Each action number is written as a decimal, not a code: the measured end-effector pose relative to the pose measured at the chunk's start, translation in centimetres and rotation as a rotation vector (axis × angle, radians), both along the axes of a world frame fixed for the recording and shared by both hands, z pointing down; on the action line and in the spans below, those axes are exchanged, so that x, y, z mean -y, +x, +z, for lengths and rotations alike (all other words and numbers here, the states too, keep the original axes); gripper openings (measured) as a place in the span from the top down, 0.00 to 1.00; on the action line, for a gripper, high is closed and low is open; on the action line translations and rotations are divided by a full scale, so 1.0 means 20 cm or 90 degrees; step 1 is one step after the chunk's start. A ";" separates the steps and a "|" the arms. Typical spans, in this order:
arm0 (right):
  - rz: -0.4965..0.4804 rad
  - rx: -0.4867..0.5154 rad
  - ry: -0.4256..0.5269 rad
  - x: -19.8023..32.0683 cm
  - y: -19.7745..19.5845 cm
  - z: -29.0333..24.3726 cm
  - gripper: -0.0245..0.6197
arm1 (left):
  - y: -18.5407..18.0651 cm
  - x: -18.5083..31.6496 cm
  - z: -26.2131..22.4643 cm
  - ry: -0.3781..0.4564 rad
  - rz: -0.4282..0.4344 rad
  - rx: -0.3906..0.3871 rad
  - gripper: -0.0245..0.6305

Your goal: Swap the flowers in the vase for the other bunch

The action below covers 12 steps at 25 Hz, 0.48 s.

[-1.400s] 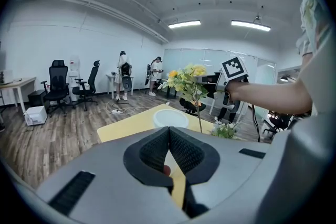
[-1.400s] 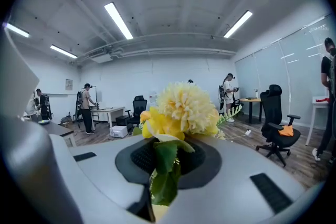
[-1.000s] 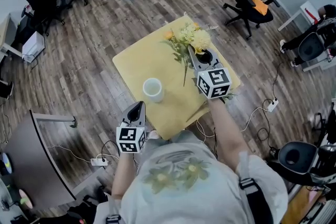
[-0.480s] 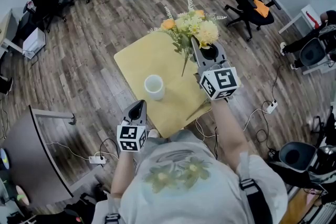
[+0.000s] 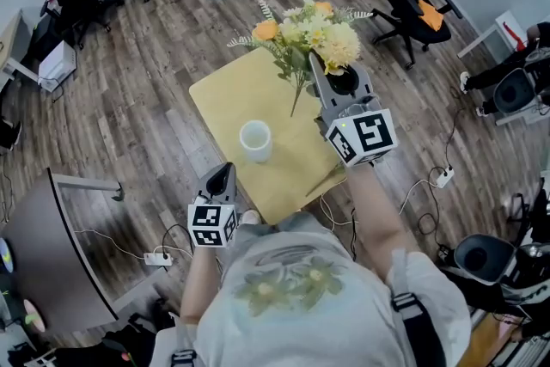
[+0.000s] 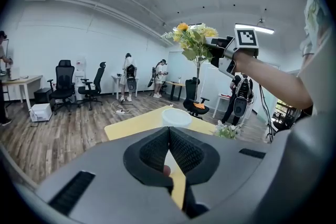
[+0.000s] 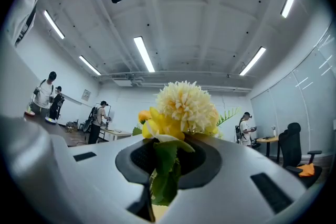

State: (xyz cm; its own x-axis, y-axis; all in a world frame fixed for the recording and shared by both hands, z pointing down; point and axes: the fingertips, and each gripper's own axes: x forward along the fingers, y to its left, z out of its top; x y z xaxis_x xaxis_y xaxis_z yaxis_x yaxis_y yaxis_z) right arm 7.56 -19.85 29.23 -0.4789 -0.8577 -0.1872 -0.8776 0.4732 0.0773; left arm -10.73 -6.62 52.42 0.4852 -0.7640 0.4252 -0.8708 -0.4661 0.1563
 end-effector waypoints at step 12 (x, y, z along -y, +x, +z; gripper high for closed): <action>-0.074 0.025 0.021 -0.06 -0.20 -0.09 0.83 | -0.05 -0.03 0.01 -0.004 -0.015 -0.002 0.94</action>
State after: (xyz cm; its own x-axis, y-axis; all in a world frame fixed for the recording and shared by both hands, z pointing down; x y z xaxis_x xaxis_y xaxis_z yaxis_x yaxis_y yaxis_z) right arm 3.53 -18.63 27.44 -0.5664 -0.7902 -0.2342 -0.8198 0.5694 0.0615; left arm -11.67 -5.98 52.68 0.4687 -0.7724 0.4286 -0.8810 -0.4442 0.1627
